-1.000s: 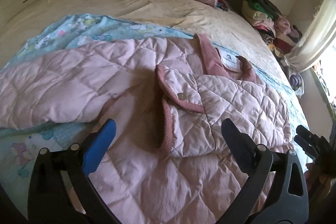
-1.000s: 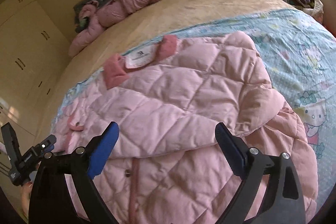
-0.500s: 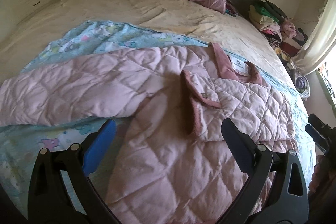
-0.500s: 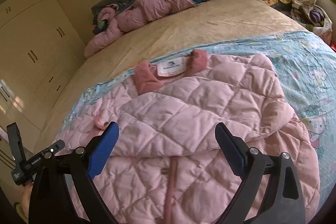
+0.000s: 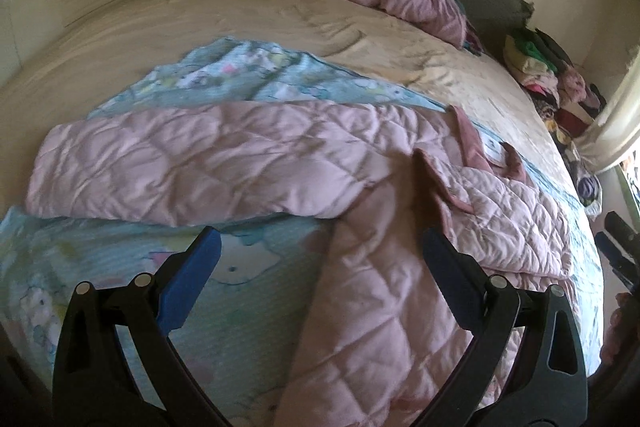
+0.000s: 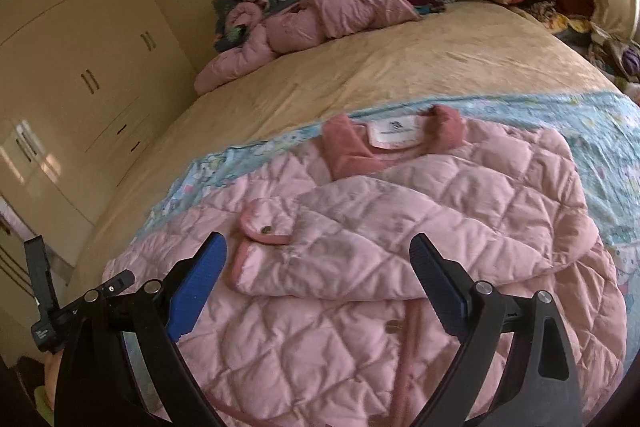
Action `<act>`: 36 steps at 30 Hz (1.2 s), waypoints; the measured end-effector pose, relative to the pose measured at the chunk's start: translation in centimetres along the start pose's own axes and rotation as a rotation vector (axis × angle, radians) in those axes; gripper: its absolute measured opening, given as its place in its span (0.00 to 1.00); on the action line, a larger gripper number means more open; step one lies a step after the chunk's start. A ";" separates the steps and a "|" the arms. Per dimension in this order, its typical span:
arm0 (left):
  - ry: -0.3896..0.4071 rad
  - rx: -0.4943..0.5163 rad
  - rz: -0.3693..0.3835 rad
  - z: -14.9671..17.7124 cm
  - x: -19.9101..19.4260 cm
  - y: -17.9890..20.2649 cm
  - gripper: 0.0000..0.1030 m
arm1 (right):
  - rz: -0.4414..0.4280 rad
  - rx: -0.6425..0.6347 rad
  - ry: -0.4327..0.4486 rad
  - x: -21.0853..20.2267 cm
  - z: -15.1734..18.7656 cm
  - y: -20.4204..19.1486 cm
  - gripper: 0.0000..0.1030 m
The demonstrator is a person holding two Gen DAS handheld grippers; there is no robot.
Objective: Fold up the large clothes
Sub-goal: 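Move the left tool to the other sleeve lying on the blanket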
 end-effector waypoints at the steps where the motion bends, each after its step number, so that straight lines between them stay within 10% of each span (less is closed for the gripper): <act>1: 0.003 -0.008 -0.008 0.1 -0.2 -0.6 0.91 | 0.000 -0.011 0.000 0.1 0.0 -0.5 0.90; 36: -0.015 -0.440 -0.104 6.0 1.1 -18.7 0.91 | -0.105 -0.309 -0.138 8.0 7.6 -16.9 0.90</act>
Point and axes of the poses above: each gripper's, at about its wrist camera, not at the fingertips, and x roughly the way its jaws point, y to its right, z to its underside, the point moved 7 cm from there along x, roughly the way its jaws point, and after that the axes turned 11 degrees about x, right-handed, at the moved point
